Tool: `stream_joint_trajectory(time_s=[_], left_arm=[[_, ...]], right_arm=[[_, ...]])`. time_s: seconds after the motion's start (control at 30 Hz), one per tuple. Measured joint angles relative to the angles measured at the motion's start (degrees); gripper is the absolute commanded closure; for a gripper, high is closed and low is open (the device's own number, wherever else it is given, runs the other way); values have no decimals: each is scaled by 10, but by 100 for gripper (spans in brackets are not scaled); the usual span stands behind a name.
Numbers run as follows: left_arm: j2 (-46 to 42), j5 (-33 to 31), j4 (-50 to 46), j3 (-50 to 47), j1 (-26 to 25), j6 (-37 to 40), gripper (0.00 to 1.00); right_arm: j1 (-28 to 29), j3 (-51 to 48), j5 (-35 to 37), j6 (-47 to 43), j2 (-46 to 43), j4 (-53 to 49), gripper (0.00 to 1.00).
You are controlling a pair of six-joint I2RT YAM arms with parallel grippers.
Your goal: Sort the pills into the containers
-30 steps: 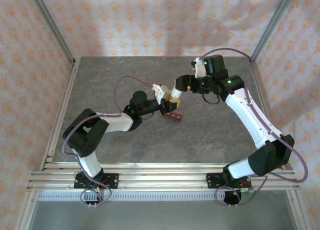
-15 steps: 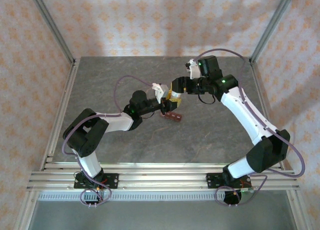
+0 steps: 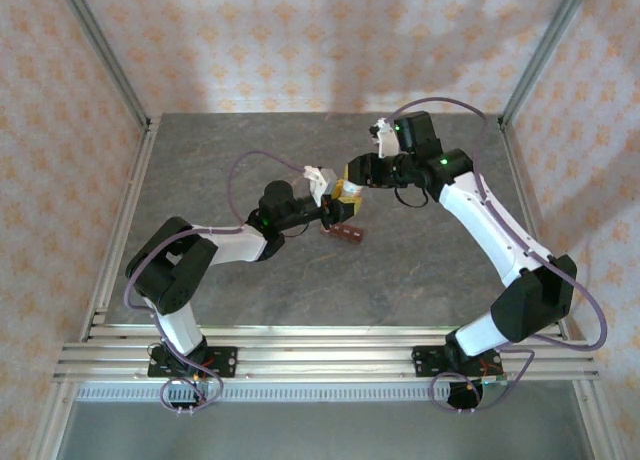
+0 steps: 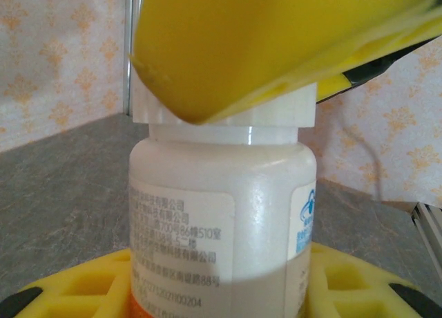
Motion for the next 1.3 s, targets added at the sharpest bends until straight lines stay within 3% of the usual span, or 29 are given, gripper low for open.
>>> stream_joint_trajectory(time_s=[0.1, 0.4, 0.47, 0.6, 0.63, 0.67, 1.07, 1.3], left_arm=[[0, -1, -3, 0, 0, -2, 100], [0, 5, -14, 0, 1, -15, 100], [0, 5, -13, 0, 1, -15, 96], [0, -1, -12, -1, 0, -16, 60], [0, -4, -12, -1, 0, -15, 18], [0, -11, -7, -3, 0, -13, 1], [-22, -79, 55, -95, 0, 6, 0], [-89, -125, 9, -114, 16, 30, 0]], right_arm=[[2, -5, 9, 21, 0, 6, 75], [32, -42, 94, 108, -26, 43, 76], [35, -45, 104, 113, -29, 47, 76], [39, -45, 122, 114, -29, 49, 77], [40, -44, 126, 114, -29, 49, 77], [42, -44, 134, 116, -28, 47, 77], [7, -39, 224, 117, 8, 32, 77], [-36, -90, 295, 116, 8, 99, 77]])
